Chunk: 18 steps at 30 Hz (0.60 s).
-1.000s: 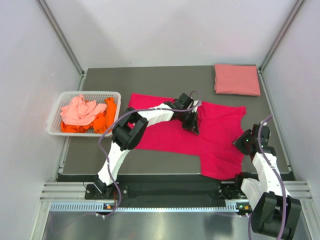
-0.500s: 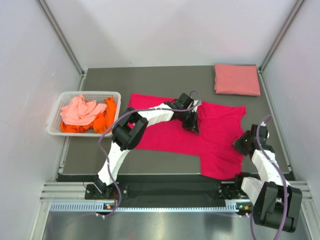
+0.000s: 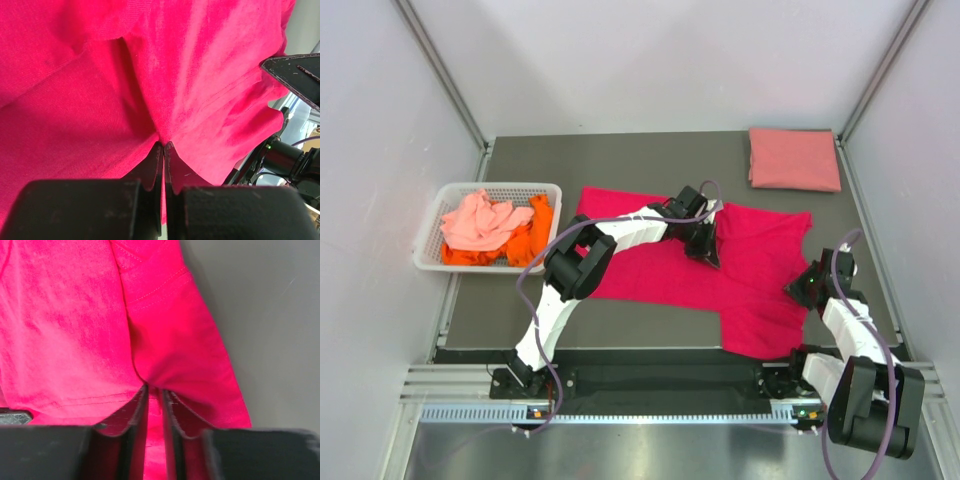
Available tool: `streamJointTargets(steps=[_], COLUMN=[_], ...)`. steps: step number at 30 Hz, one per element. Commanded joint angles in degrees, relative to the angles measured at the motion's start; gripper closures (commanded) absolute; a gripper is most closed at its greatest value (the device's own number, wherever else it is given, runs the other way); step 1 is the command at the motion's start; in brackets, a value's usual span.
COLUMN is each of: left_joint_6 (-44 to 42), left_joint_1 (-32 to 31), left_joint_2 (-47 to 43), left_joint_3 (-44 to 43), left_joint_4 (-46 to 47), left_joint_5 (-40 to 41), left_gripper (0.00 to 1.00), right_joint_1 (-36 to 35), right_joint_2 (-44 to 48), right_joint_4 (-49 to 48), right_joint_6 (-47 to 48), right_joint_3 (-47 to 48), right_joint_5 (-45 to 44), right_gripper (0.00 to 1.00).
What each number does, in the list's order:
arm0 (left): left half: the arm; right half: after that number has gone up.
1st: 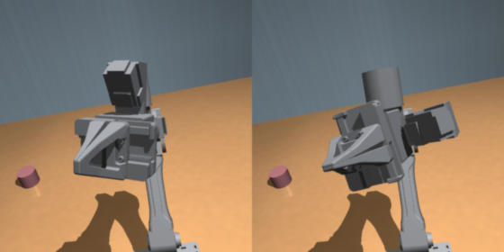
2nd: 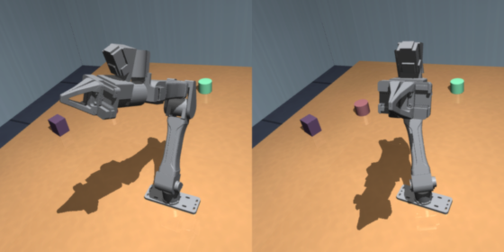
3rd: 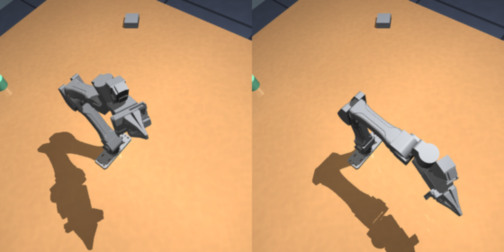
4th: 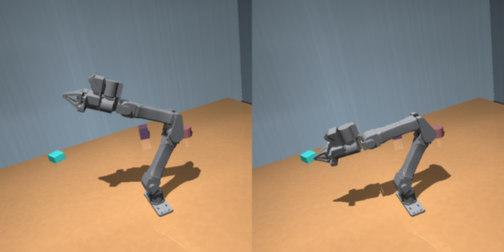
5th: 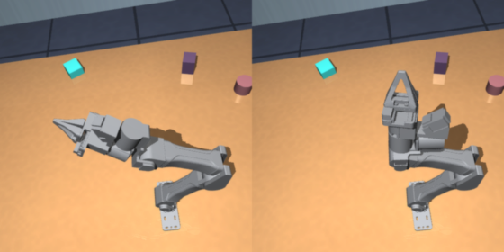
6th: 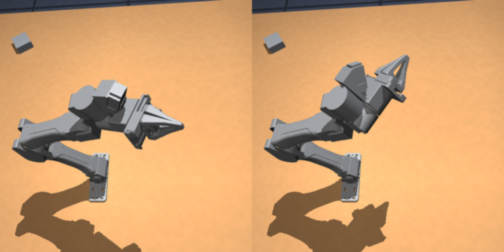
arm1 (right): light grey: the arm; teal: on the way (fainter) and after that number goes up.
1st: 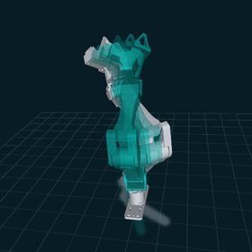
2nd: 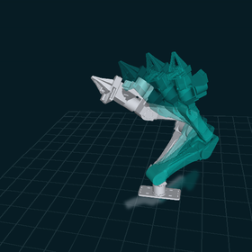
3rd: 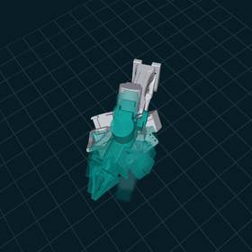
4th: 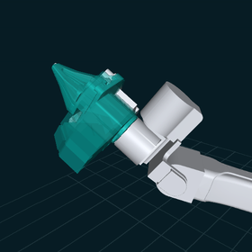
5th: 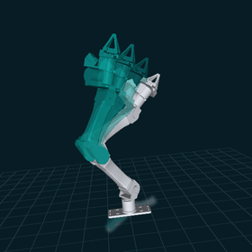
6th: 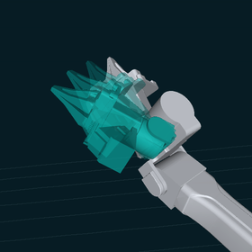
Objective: Fold and stack the t-shirts
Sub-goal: Fold the tshirt
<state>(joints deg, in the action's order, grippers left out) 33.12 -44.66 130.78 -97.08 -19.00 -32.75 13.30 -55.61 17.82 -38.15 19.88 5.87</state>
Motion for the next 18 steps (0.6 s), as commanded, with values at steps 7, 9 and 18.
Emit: streamJointTargets(steps=[7, 9, 18], left_joint_6=[0.80, 0.80, 0.89], left_joint_1=[0.19, 0.19, 0.19], left_joint_2=[-0.70, -0.70, -0.88], left_joint_3=[-0.39, -0.13, -0.39], left_joint_4=[3.80, 3.97, 4.06], left_joint_5=[-1.44, -1.35, -1.61], left_gripper=[1.00, 1.00, 1.00], right_joint_1=[0.32, 0.32, 0.24], right_joint_2=[1.21, 1.30, 4.81], right_joint_4=[-1.74, -2.00, -0.25], right_joint_6=[-0.26, -0.43, -1.05], right_joint_3=[0.34, 0.34, 1.30], right_joint_5=[-0.68, -0.68, -0.86], right_gripper=[0.97, 1.00, 1.00])
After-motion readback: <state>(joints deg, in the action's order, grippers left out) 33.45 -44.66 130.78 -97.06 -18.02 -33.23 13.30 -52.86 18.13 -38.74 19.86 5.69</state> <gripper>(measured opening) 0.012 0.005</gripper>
